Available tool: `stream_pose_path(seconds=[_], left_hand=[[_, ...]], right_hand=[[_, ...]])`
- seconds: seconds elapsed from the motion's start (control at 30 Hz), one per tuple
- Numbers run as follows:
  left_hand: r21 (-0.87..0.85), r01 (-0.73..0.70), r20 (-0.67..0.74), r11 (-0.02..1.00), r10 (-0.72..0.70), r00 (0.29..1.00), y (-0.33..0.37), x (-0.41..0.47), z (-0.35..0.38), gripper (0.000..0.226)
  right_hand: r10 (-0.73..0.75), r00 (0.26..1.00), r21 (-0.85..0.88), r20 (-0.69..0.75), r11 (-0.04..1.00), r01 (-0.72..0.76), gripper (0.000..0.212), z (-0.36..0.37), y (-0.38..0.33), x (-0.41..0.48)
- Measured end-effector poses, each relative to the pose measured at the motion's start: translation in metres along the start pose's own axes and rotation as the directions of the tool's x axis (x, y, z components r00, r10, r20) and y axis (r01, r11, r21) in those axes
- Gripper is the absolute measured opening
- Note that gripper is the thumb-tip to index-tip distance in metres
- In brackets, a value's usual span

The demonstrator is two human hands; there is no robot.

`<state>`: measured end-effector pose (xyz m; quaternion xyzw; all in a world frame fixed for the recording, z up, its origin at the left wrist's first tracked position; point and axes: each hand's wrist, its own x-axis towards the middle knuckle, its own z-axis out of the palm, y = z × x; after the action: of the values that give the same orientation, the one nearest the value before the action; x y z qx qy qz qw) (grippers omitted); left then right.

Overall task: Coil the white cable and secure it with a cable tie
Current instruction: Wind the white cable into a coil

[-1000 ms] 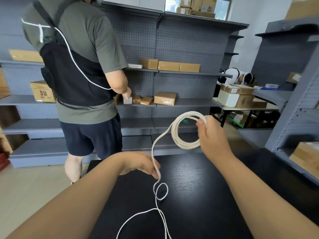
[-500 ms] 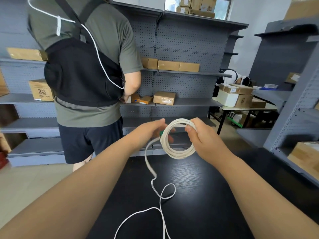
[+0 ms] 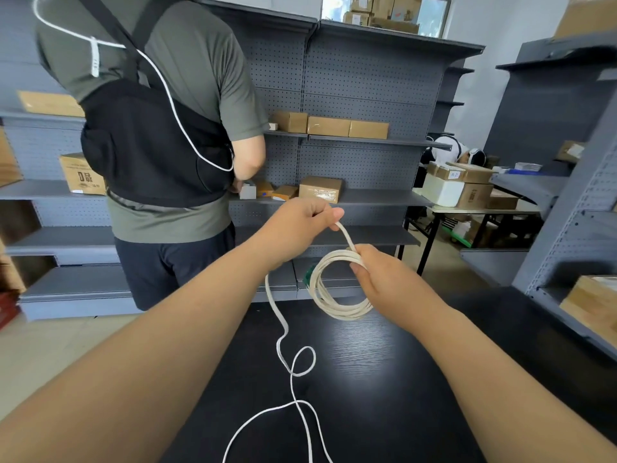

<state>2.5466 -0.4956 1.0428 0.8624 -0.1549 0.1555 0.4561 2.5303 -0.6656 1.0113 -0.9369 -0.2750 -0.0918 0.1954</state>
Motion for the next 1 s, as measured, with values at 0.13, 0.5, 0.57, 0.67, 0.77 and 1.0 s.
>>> stream_pose_path(seconds=[0.13, 0.5, 0.57, 0.67, 0.77, 1.0], left_hand=[[-0.069, -0.046, -0.088, 0.997, 0.04, 0.995, -0.006, -0.008, 0.007, 0.03], [-0.133, 0.217, -0.065, 0.967, -0.227, 0.972, -0.017, -0.013, 0.029, 0.058], [-0.169, 0.215, -0.081, 0.962, -0.231, 0.97, -0.019, -0.019, 0.035, 0.052], [-0.34, 0.127, -0.218, 0.932, -0.209, 0.953, -0.016, -0.023, 0.047, 0.042], [-0.351, 0.051, -0.303, 0.935, -0.165, 0.939, -0.014, -0.024, 0.058, 0.044], [-0.034, 0.067, -0.332, 0.997, -0.075, 0.94, -0.021, -0.019, 0.061, 0.04]], right_hand=[[0.068, 0.993, -0.071, -0.101, 0.995, -0.075, 0.022, 0.0, 0.002, 0.004], [0.301, 0.841, 0.399, -0.449, 0.91, -0.112, 0.02, 0.011, 0.005, 0.014], [0.329, 0.812, 0.427, -0.482, 0.897, -0.111, 0.02, 0.004, 0.007, 0.016], [0.332, 0.784, 0.417, -0.525, 0.903, -0.103, 0.017, 0.001, 0.01, 0.017], [0.393, 0.731, 0.479, -0.558, 0.872, -0.103, 0.019, 0.004, 0.011, 0.019], [0.432, 0.655, 0.529, -0.62, 0.847, -0.058, 0.022, 0.007, 0.016, 0.018]])
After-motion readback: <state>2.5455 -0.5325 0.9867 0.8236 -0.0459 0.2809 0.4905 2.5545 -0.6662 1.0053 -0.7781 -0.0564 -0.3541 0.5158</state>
